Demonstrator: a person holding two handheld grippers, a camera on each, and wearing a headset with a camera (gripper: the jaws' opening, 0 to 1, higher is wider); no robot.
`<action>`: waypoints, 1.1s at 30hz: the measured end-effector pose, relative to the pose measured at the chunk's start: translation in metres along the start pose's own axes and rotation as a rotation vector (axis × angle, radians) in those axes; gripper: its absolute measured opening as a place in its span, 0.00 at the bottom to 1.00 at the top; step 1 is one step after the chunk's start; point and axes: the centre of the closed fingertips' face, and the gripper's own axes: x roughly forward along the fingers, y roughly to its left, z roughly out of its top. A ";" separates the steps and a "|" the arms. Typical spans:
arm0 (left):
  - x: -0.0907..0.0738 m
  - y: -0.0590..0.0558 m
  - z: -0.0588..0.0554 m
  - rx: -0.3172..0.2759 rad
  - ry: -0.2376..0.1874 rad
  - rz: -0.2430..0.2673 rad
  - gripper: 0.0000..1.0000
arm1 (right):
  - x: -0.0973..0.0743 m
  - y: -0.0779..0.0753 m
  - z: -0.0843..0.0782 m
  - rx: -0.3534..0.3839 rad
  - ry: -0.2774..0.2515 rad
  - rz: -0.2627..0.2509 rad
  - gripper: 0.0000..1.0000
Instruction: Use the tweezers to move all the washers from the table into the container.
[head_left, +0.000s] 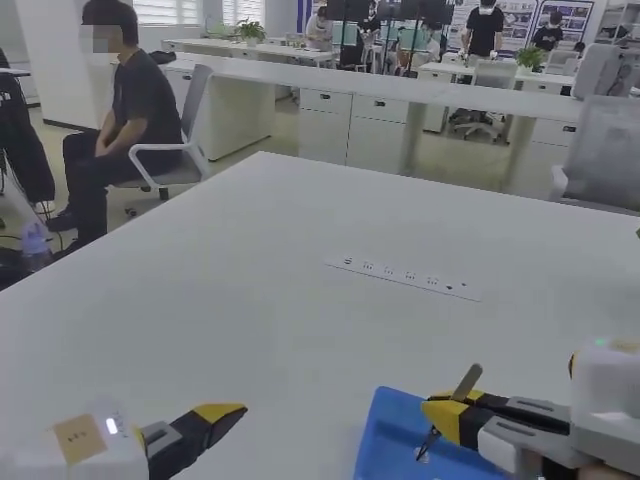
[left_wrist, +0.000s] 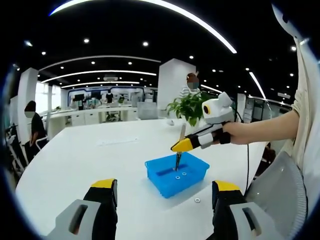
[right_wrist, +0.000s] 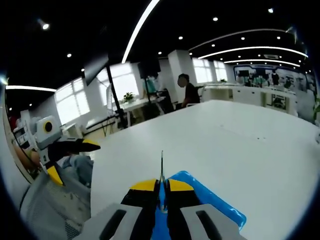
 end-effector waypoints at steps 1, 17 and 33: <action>0.000 0.000 0.000 -0.002 0.000 0.000 0.78 | 0.001 -0.001 -0.001 -0.007 0.007 0.000 0.03; 0.000 0.001 0.000 -0.002 0.000 0.005 0.78 | 0.018 -0.013 -0.024 -0.023 0.073 -0.014 0.03; 0.000 0.001 0.000 0.000 0.002 0.005 0.78 | 0.028 -0.016 -0.036 -0.043 0.103 -0.019 0.03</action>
